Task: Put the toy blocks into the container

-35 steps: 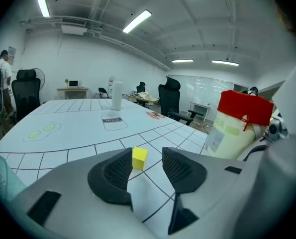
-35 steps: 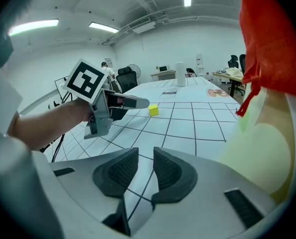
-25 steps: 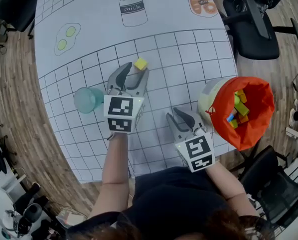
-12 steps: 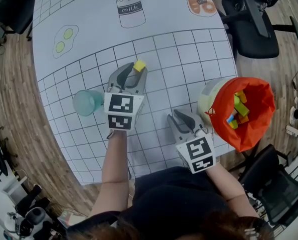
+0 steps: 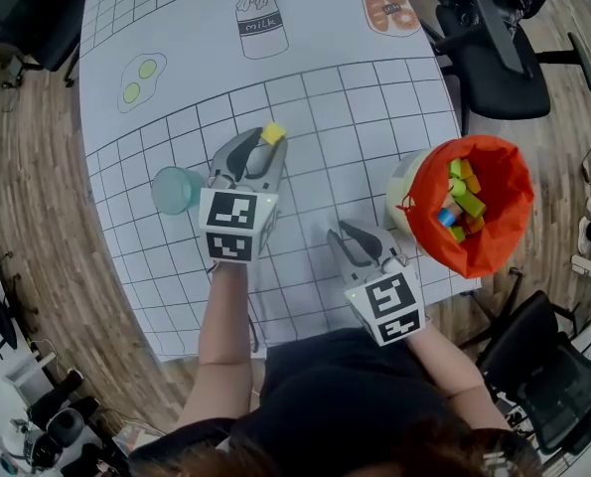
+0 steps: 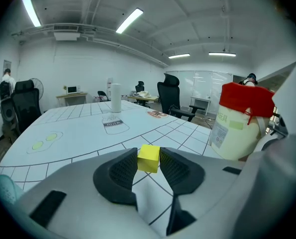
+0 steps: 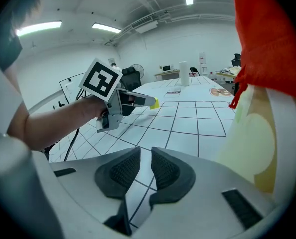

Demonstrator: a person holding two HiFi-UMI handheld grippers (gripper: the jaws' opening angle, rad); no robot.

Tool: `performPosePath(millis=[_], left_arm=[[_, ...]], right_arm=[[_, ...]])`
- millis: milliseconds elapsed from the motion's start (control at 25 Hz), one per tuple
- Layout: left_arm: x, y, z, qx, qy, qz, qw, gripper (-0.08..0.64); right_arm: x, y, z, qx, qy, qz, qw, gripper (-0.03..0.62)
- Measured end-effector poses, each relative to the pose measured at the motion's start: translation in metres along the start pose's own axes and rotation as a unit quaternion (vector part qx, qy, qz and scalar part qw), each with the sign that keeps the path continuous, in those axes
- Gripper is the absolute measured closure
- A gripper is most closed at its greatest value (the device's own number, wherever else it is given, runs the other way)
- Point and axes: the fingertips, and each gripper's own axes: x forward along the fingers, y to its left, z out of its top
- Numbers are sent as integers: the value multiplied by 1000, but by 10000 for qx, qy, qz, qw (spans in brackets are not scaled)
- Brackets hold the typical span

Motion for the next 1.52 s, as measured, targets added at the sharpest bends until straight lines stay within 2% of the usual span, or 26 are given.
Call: performPosePath(millis=[360,720,1120,1320,1520], left_arm=[[-38,-44,38,43,-374,-106,9992,407],[-73,-114,94,223,-963,-599,9933,407],[-99,-195,144,754,-1456,-1338,9773,407],[-96,-238,153,1061,-1469,-1731,9681,407],[-87,-268,151,1245,-1375,-1957,9630,407]], right_arm=[[-41,4,-3,-35,-353,69,9993,517],[-94,-3,-7,-28,-631,53,9980,523],[-142,-21,-24,206,-836,-313,9958,525],[-160,-33,-40,450,-898,-542,9935,526],[-179,-53,-51,656,-1003,-850,9891,526]])
